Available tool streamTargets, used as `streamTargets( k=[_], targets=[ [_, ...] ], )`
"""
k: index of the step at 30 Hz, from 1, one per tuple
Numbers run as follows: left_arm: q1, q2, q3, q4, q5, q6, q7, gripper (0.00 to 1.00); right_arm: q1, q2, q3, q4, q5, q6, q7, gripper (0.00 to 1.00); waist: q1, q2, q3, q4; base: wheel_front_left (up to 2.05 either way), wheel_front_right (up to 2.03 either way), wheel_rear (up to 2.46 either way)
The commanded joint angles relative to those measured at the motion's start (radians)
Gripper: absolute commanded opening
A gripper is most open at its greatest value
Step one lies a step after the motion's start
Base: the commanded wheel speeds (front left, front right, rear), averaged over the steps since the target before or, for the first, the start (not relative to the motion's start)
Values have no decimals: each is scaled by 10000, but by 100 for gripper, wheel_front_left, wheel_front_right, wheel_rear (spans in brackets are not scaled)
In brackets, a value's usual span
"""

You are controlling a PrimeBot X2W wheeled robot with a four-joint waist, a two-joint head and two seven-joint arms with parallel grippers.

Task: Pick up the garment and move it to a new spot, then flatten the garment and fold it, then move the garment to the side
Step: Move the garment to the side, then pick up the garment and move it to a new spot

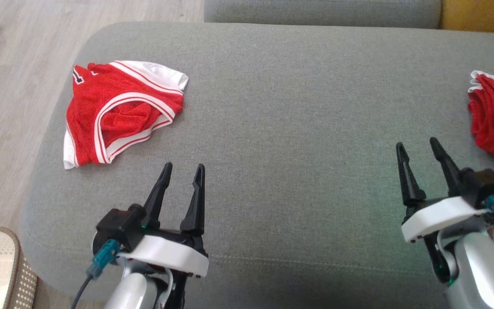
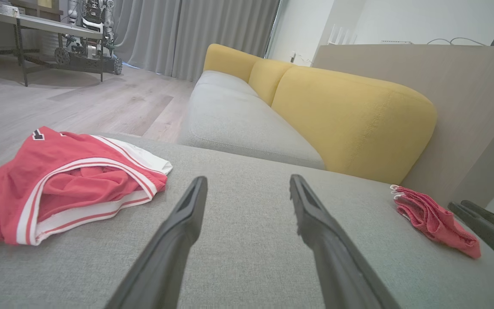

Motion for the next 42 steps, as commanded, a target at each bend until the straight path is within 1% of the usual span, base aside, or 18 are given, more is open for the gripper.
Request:
streamTargets(
  k=[1, 13, 22, 28, 33, 37, 41, 42],
  targets=[
    [-263, 45, 308, -353, 50, -70, -51, 100, -164, 7, 141, -366, -78, -2, -64, 100, 1, -1, -6, -3, 0, 0, 0],
    [-146, 45, 588, -411, -4, -121, -51, 100, 326, 474, -151, -852, -451, -2, -64, 100, 1, -1, -18, -162, 0, 0, 0],
    [-167, 45, 645, -280, 13, -7, -51, 100, 382, 545, -240, -886, -455, -2, -64, 100, 1, -1, -35, -270, 0, 0, 0],
    [-188, 45, 590, -209, -19, 17, -51, 100, 398, 584, -309, -927, -404, -2, -64, 100, 1, -1, -20, -200, 0, 0, 0],
    [-265, 45, 504, -243, -25, 49, -51, 100, 393, 594, -133, -1098, -233, -2, -64, 100, 1, -1, 9, 165, 0, 0, 0],
    [-207, 45, 555, -316, 2, 122, -51, 100, 447, 579, 109, -1123, -119, -2, -64, 100, 1, -1, -54, 655, 0, 0, 0],
    [-120, 45, 612, -424, -28, 195, -51, 100, 526, 521, 341, -1182, -20, -2, -64, 100, 1, -1, -117, 1287, 0, 0, 0],
    [-120, 45, 612, -424, -28, 195, -51, 100, 526, 521, 341, -1182, -20, -2, -64, 100, 1, -1, -117, 1287, 0, 0, 0]
  ],
)
